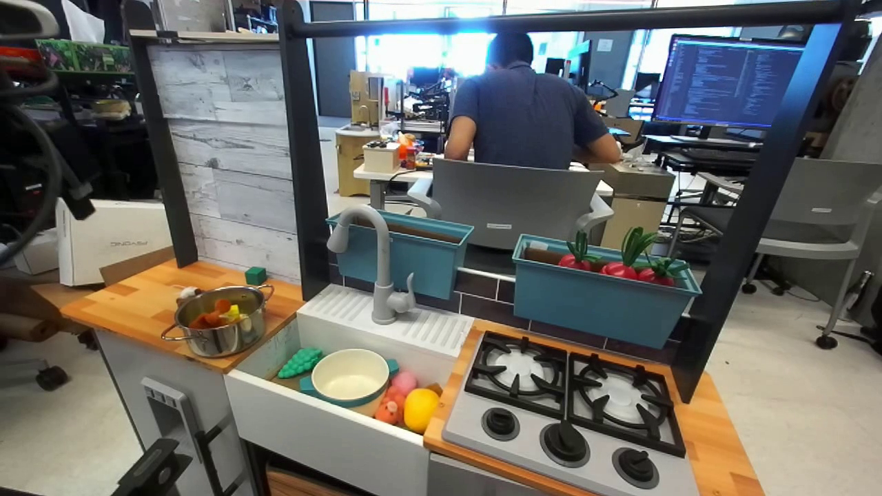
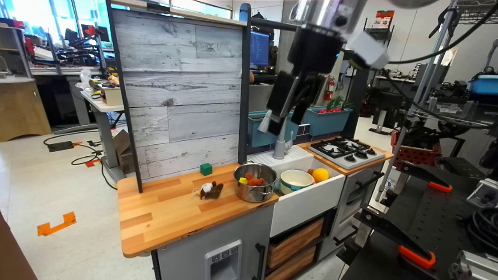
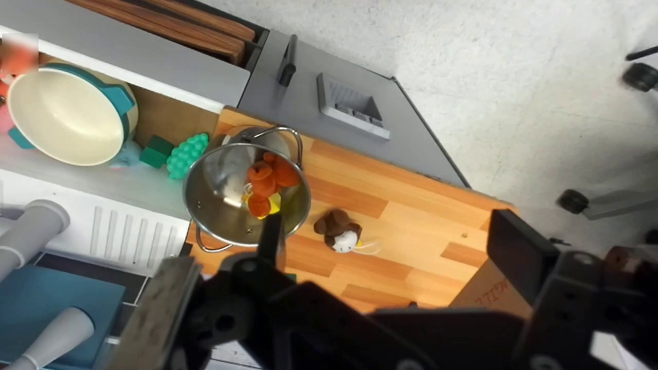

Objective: Pick up the brown toy and place it on the stove

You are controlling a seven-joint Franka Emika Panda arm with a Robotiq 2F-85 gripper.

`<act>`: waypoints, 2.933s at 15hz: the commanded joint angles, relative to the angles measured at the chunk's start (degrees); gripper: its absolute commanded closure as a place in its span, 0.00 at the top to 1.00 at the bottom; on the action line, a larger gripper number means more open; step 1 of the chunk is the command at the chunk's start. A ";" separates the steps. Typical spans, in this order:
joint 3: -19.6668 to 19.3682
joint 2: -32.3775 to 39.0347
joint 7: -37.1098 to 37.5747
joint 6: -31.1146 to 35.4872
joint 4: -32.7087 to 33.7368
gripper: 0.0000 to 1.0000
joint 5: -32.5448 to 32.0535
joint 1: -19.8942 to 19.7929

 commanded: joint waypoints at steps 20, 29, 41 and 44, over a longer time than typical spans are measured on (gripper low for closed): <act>-1.80 54.00 1.36 -23.15 68.51 1.00 8.40 2.71; -1.68 63.02 1.16 -36.11 83.56 1.00 8.40 2.57; -2.22 70.18 2.10 -40.38 94.59 0.27 7.98 3.91; -2.21 71.17 2.08 -40.67 96.46 0.05 8.00 3.99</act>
